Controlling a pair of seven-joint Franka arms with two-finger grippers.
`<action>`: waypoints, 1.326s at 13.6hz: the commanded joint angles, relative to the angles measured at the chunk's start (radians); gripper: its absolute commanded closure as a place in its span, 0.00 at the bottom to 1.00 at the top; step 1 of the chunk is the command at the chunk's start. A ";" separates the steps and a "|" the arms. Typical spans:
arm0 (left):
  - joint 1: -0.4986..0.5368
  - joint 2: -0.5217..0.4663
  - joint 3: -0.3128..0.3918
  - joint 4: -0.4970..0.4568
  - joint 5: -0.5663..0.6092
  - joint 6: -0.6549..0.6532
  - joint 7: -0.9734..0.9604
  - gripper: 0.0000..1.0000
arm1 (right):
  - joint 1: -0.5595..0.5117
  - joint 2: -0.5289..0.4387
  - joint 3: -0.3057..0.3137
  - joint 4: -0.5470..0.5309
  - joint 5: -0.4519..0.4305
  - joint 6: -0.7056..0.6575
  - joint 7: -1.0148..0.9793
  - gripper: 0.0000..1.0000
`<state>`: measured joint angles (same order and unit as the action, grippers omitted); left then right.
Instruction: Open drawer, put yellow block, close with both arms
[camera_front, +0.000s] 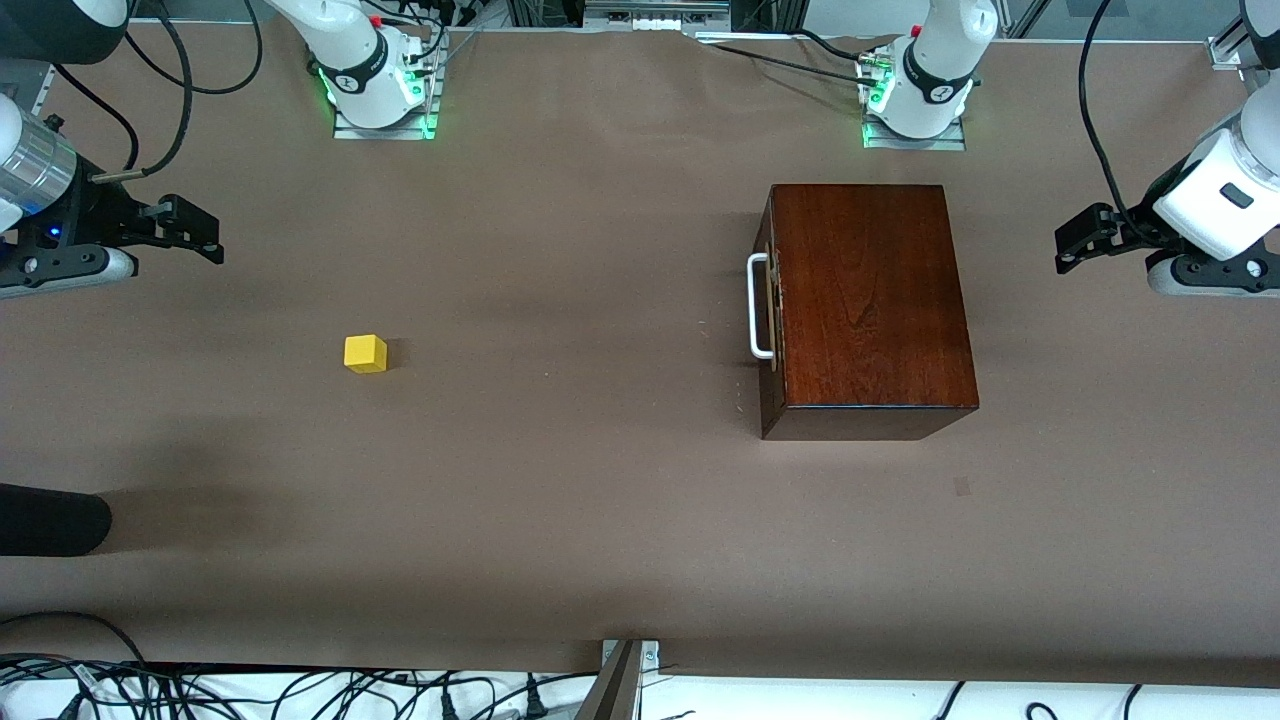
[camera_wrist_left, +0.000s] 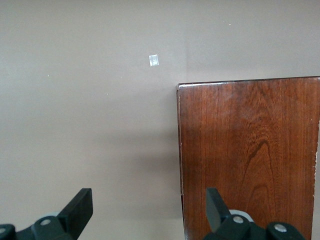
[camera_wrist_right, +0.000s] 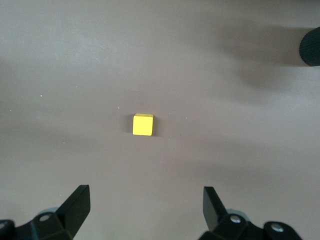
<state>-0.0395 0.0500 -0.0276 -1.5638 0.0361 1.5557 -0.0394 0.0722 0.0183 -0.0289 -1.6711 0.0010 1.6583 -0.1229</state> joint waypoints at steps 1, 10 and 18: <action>-0.003 0.016 0.002 0.033 -0.005 -0.005 0.018 0.00 | -0.002 0.000 0.000 0.017 0.010 -0.018 -0.009 0.00; -0.006 0.016 0.000 0.041 -0.012 -0.037 0.021 0.00 | -0.002 0.002 -0.005 0.017 0.010 -0.018 -0.009 0.00; -0.042 0.074 -0.015 0.042 -0.008 -0.043 0.029 0.00 | -0.002 0.003 -0.006 0.017 0.010 -0.017 -0.009 0.00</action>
<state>-0.0526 0.0768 -0.0328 -1.5589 0.0361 1.5350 -0.0257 0.0718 0.0183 -0.0313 -1.6711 0.0010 1.6582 -0.1229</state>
